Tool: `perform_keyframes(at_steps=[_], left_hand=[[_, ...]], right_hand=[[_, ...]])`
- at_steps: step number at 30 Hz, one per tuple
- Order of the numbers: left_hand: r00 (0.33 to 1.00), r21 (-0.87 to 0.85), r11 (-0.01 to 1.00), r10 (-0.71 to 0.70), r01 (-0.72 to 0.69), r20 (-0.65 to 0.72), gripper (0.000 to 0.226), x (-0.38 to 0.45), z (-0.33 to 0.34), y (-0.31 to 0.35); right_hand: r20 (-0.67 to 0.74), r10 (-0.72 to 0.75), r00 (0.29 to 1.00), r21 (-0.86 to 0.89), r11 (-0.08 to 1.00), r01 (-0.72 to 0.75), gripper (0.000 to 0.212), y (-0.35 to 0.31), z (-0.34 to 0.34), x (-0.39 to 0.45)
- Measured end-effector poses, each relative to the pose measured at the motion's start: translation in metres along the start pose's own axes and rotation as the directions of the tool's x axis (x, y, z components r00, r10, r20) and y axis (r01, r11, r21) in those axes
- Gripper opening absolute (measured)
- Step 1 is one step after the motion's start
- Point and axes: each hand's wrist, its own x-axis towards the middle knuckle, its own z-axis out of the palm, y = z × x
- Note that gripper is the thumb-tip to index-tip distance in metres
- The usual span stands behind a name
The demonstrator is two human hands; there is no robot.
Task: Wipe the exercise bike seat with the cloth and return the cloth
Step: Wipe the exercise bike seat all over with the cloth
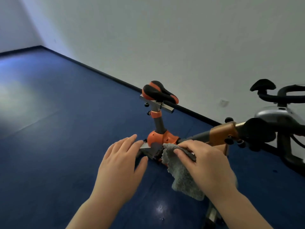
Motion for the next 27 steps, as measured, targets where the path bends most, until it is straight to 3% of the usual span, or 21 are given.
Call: perform_keyframes(at_steps=[10, 19, 27], left_hand=[[0.998, 0.005, 0.998, -0.055, 0.055, -0.021, 0.049, 0.105, 0.025, -0.046], [0.999, 0.034, 0.999, -0.023, 0.024, -0.044, 0.048, 0.229, 0.043, -0.041], [0.998, 0.026, 0.998, -0.054, 0.054, 0.025, 0.048, 0.287, 0.067, -0.066]], right_hand=[[0.016, -0.022, 1.0, -0.028, 0.999, 0.022, 0.01, 0.03, 0.062, 0.113], [-0.017, -0.093, 0.995, 0.021, 0.995, 0.094, 0.01, 0.079, 0.086, 0.228], [0.047, -0.049, 0.998, 0.011, 0.999, 0.049, 0.003, 0.107, 0.115, 0.286]])
